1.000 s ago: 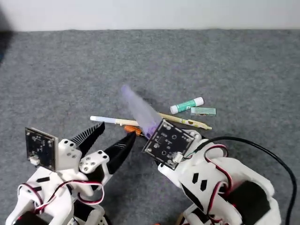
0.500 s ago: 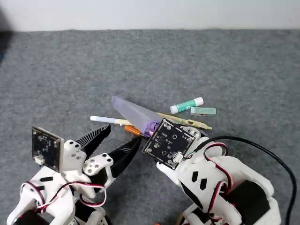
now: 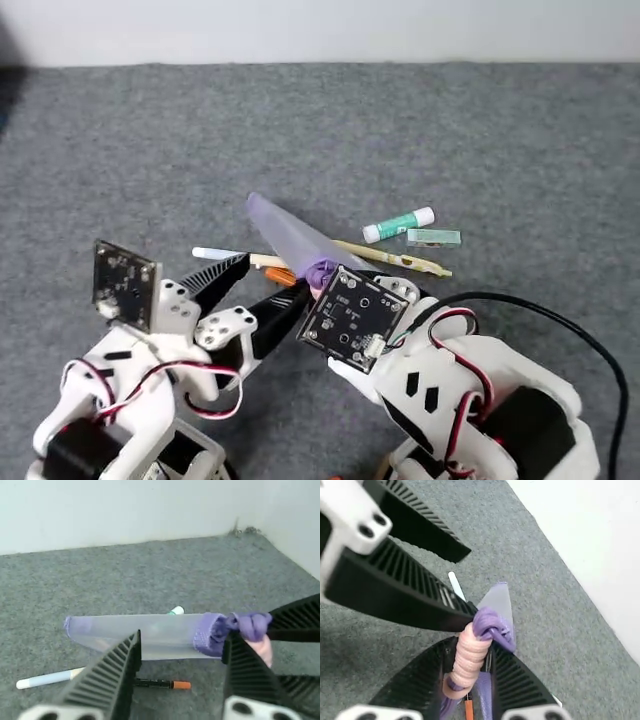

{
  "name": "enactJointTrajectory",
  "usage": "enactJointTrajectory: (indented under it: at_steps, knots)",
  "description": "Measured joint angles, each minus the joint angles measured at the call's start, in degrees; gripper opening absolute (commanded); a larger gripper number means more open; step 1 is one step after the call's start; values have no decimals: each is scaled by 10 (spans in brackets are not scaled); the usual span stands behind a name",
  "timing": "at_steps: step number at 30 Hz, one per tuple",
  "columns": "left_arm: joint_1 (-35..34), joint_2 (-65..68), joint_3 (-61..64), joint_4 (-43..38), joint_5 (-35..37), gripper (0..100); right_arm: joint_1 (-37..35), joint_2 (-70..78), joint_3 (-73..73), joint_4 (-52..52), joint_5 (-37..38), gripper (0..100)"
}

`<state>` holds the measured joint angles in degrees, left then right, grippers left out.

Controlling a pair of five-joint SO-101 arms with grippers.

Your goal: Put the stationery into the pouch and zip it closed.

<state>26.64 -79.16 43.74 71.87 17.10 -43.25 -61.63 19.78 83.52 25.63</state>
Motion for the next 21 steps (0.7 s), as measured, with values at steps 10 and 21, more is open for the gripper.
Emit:
enactJointTrajectory:
  at_steps: [10, 21]
  knots:
    - [4, 4, 56, -25, 1, 102, -2, 1, 0, 29, 2, 7]
    - [4, 4, 90, -52, -78, 13, -4, 1, 0, 83, 2, 7]
